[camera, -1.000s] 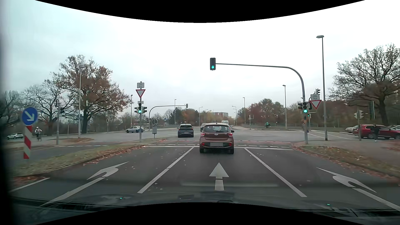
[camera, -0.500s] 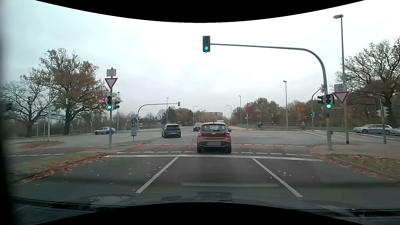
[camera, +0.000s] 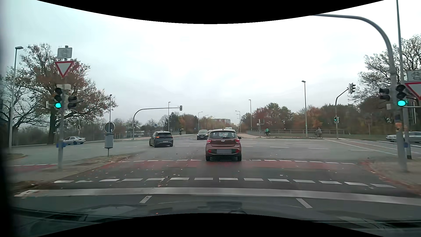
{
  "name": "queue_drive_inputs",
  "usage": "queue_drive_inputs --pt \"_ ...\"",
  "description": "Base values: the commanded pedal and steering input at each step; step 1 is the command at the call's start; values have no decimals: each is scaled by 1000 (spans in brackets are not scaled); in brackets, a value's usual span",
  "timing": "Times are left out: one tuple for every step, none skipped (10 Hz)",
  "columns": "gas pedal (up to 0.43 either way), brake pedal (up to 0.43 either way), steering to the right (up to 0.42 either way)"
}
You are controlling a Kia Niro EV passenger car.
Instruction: Follow the waypoints while adhering to traffic rules and regulations
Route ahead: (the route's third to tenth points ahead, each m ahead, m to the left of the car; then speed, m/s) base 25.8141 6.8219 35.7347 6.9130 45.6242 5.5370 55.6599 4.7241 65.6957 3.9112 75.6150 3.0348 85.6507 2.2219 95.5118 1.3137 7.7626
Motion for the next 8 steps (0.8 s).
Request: queue_drive_inputs --pt "150 0 14" --pt "150 0 10" --pt "157 0 9" --pt "157 0 8" --pt "157 0 8" --pt "157 0 8" --pt "150 0 8" --pt "150 0 7"
